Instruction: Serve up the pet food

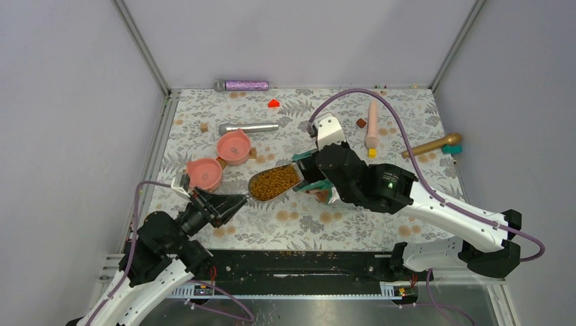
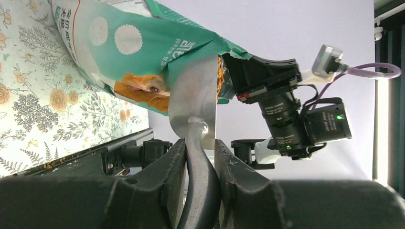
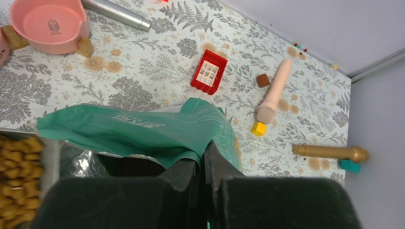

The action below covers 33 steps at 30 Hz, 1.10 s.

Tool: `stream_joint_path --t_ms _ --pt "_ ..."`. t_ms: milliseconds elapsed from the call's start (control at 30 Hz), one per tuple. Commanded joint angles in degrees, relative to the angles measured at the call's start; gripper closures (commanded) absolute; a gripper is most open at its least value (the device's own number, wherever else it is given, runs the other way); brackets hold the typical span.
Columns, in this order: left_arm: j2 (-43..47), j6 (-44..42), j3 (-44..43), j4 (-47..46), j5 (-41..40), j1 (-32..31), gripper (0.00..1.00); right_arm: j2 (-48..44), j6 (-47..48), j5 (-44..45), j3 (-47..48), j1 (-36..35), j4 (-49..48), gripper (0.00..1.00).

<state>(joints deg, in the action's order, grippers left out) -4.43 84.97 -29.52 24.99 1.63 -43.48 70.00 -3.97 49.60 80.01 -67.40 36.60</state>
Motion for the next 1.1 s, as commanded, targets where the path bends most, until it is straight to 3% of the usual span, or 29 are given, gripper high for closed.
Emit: stream_joint_path --t_ms 0,300,633,1067 --pt "2.0 -1.7 -7.4 -0.2 -6.0 0.3 1.00 -5.3 -0.2 8.7 3.8 -0.6 -13.1 1.00" --pt "0.9 -2.6 -9.7 -0.4 -13.5 0.3 1.00 -6.0 -0.3 8.6 2.7 -0.6 -13.6 1.00" --pt "-6.9 -8.5 -12.7 -5.4 -22.1 0.3 1.00 -6.8 0.1 7.6 1.4 -0.6 -14.0 1.00" --pt "-6.0 -10.3 -5.8 -11.9 -40.7 0.3 1.00 -8.0 -1.4 5.7 0.0 -0.6 -14.0 1.00"
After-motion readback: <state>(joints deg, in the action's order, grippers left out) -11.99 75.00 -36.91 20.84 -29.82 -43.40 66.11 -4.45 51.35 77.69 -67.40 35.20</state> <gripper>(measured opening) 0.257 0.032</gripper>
